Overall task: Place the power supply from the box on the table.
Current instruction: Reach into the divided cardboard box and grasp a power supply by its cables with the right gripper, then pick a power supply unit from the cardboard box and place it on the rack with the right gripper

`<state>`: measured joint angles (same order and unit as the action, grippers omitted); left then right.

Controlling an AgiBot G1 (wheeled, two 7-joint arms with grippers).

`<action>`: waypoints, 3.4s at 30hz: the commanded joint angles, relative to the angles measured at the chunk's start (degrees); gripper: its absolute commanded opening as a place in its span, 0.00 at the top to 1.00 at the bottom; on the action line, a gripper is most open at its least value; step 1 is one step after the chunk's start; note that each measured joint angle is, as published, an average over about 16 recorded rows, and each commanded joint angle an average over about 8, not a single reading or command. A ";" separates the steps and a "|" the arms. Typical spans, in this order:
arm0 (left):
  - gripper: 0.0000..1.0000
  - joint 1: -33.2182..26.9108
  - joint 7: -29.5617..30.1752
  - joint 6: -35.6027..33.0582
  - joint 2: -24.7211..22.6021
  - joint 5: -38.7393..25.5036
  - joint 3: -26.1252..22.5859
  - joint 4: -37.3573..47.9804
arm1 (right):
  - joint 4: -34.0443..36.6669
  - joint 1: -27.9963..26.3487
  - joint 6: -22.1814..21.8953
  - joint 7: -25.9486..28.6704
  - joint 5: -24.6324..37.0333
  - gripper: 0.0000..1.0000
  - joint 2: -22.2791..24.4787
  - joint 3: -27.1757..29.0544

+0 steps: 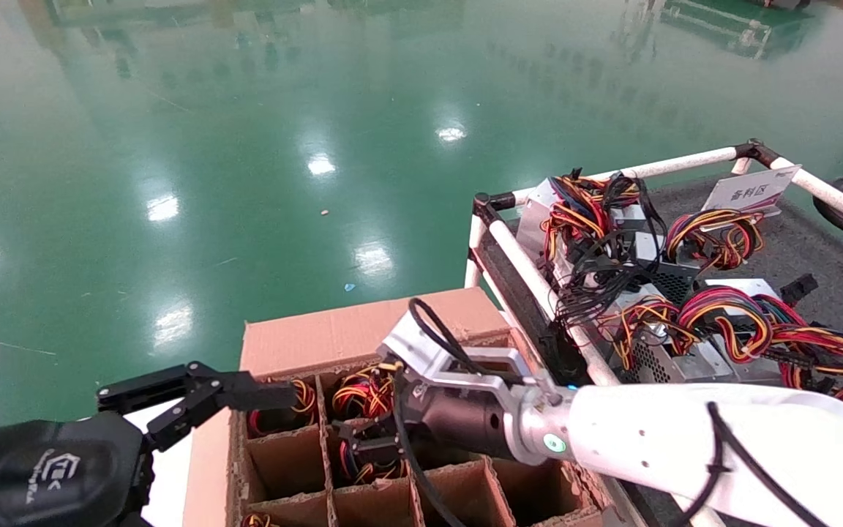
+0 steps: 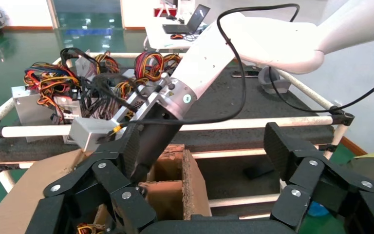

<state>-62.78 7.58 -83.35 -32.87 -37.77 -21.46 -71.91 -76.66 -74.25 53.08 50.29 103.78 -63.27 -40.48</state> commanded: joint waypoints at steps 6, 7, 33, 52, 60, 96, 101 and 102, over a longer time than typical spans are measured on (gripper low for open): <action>0.00 0.00 0.00 0.00 0.00 0.00 0.00 0.00 | 0.25 -0.56 -0.79 6.18 6.28 1.00 -2.17 -1.41; 0.00 0.00 0.00 0.00 0.00 0.00 0.00 0.00 | 0.28 -0.55 -0.84 6.74 6.82 1.00 -2.34 -1.50; 0.00 0.00 0.00 0.00 0.00 0.01 -0.01 0.00 | 1.43 -0.73 -1.25 12.44 11.85 1.00 -5.29 -2.42; 0.00 0.00 -0.01 0.01 0.01 0.01 -0.02 0.00 | 0.49 -1.04 -0.12 18.19 9.82 1.00 -5.45 -0.70; 0.00 0.00 -0.01 0.01 0.01 0.01 -0.02 0.00 | -0.10 -3.84 1.82 19.96 2.33 1.00 -3.39 3.00; 0.00 -0.01 -0.01 0.01 0.01 0.02 -0.03 0.00 | 34.95 -41.75 8.72 15.86 -23.07 1.00 13.19 25.60; 0.00 -0.01 -0.01 0.01 0.01 0.02 -0.03 0.00 | 47.69 -45.63 6.28 7.13 -21.02 1.00 12.44 25.39; 0.00 -0.01 -0.01 0.01 0.01 0.02 -0.03 0.00 | 50.00 -46.10 5.67 5.50 -20.70 1.00 12.22 25.33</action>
<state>-62.78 7.57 -83.34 -32.86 -37.75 -21.49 -71.91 -27.49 -119.62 57.99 56.38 82.91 -51.25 -15.14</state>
